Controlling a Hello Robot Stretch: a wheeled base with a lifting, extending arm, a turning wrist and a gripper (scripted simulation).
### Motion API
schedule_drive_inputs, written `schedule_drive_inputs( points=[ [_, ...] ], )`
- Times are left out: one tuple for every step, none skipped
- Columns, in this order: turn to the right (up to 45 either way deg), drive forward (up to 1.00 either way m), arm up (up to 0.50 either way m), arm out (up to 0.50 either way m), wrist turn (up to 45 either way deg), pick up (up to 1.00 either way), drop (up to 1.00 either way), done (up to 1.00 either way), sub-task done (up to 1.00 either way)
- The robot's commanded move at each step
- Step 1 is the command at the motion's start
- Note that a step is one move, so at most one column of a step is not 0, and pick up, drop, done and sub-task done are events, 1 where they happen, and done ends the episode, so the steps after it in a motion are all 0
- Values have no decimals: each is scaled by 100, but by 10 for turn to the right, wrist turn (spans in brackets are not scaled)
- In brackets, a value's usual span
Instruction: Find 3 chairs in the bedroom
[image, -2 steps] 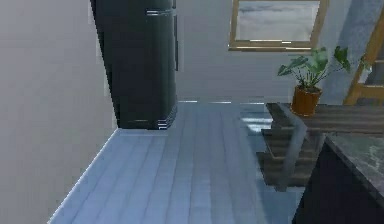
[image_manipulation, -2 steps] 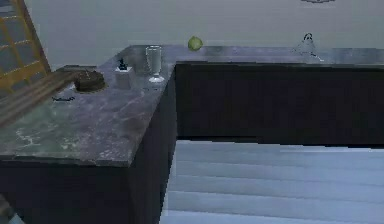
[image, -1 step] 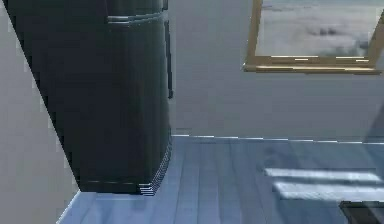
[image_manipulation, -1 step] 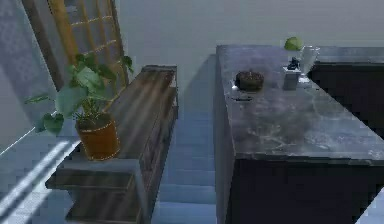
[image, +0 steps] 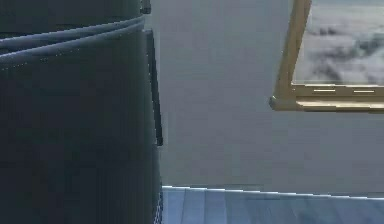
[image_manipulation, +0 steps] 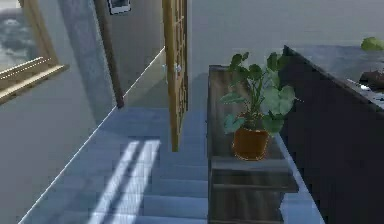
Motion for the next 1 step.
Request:
schedule_drive_inputs(
  points=[
    [450,0,0,0,0,0,0,0,0]
  ],
)
